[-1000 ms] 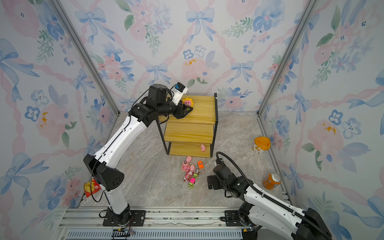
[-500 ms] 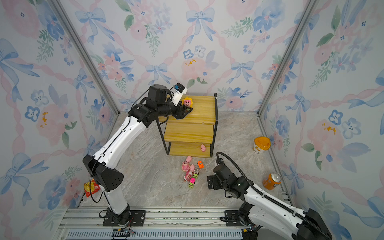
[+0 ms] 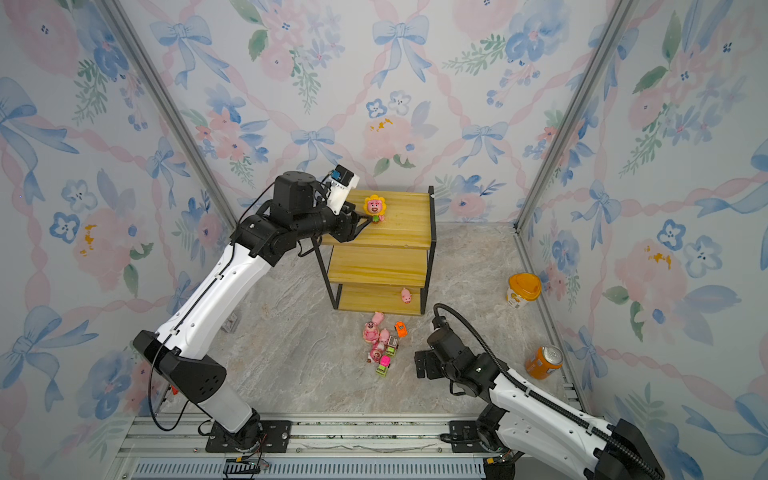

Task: Place and organize the plastic toys onto the shelf
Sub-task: 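Withdraw the left gripper back down toward the toy pile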

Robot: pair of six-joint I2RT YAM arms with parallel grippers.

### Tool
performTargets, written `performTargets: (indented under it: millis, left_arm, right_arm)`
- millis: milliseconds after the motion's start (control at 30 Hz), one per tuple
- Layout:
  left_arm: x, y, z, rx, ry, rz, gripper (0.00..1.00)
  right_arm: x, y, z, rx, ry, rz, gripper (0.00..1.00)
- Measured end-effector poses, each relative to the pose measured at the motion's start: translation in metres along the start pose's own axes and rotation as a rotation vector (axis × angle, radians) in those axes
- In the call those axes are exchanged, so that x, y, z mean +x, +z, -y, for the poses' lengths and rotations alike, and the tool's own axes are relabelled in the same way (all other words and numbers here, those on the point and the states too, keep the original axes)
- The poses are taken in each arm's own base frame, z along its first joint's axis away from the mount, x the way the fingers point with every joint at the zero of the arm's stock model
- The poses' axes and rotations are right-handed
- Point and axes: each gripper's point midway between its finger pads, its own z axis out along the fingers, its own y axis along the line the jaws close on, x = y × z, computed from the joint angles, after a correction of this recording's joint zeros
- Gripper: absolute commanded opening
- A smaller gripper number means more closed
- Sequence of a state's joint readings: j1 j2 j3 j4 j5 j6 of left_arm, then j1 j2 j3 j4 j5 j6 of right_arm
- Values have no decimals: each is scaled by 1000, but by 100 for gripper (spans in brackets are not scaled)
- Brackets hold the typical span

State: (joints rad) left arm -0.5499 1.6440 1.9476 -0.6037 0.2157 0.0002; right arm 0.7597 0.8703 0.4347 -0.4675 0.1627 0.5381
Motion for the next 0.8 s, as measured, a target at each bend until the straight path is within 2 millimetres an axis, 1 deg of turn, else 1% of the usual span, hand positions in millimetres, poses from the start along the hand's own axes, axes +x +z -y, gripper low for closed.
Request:
performTargets:
  millis: [100, 200, 300, 400, 467, 567, 667, 800]
  left_arm:
    - [2, -11, 6, 3, 4, 4, 60]
    - [21, -21, 24, 33, 11, -25, 59]
    - [55, -26, 53, 88, 23, -84, 57]
    - [105, -32, 77, 135, 8, -170, 58]
    - [142, -40, 83, 140, -28, -225, 58]
    - [189, -56, 85, 132, -106, -266, 59]
    - [224, -66, 88, 128, -186, -278, 59]
    - [262, -60, 98, 142, -253, -309, 60]
  right_arm:
    - [2, 2, 0, 5, -3, -14, 97]
    - [5, 5, 1, 11, -6, -34, 96]
    - [7, 8, -1, 13, -8, -53, 96]
    - [8, 11, -3, 13, -10, -71, 95]
    - [7, 12, -4, 14, -11, -80, 95]
    - [6, 13, -5, 16, -12, -86, 95]
    - [0, 12, -9, 11, -12, -77, 95]
    - [-9, 7, -15, -4, -13, -56, 95]
